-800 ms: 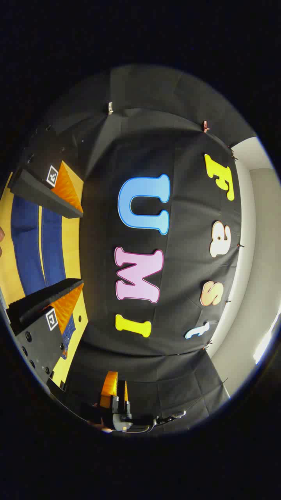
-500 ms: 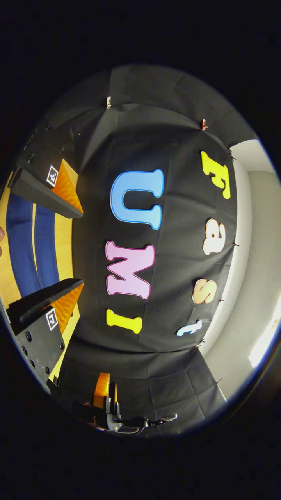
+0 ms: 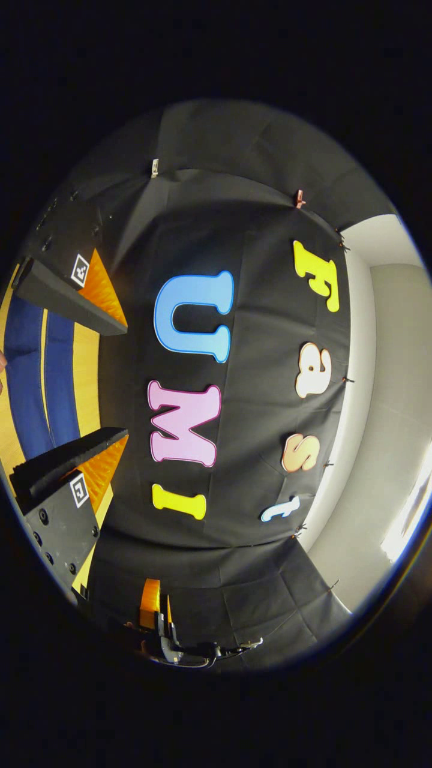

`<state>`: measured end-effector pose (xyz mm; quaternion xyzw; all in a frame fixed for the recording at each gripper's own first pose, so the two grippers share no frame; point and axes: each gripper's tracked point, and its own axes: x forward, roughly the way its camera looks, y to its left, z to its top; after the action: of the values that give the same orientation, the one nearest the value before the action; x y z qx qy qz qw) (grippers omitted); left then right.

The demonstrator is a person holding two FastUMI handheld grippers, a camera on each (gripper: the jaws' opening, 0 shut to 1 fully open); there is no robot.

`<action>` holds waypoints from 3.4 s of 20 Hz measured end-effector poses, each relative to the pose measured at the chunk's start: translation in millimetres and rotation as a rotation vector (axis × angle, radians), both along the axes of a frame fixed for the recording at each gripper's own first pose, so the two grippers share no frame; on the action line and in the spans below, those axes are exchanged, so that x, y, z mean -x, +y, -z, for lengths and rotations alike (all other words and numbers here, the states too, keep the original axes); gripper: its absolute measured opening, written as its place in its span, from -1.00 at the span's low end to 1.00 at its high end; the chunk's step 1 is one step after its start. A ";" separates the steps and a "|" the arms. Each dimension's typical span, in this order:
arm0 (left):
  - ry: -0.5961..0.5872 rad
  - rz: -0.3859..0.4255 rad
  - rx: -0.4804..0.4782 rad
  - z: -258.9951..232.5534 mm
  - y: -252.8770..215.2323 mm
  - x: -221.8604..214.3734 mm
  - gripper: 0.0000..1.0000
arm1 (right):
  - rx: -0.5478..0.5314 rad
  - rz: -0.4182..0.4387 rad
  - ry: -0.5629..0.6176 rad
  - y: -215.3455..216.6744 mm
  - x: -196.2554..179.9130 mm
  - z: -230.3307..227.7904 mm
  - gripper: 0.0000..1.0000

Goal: Grasp the waist and the cuffs of the jeans and fold them to make the two legs overlap; first hold the waist and fold one-third of the jeans toward the cuffs, then hold the cuffs and fold the remaining one-third in the same direction to finish folding.

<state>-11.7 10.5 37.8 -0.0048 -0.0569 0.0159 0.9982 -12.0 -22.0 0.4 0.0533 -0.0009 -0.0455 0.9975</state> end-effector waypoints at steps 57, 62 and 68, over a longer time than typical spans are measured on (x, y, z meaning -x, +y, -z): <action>1.460 0.328 -0.516 395.2 228.9 -32.4 -0.88 | 0.374 -0.674 1.291 -82.8 -95.5 461.9 -0.78; 1.374 0.251 -0.398 373.1 224.6 -50.0 -0.88 | 0.353 -0.577 1.168 -79.5 -103.4 432.2 -0.89; 1.214 0.136 -0.240 328.0 218.4 -93.9 -0.88 | 0.192 -0.427 0.915 -83.5 -156.5 346.7 -0.90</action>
<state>82.2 228.8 -290.2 0.1135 0.5198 -0.0544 0.8450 144.4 -105.5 -346.3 -0.0648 0.4426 0.1406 0.8833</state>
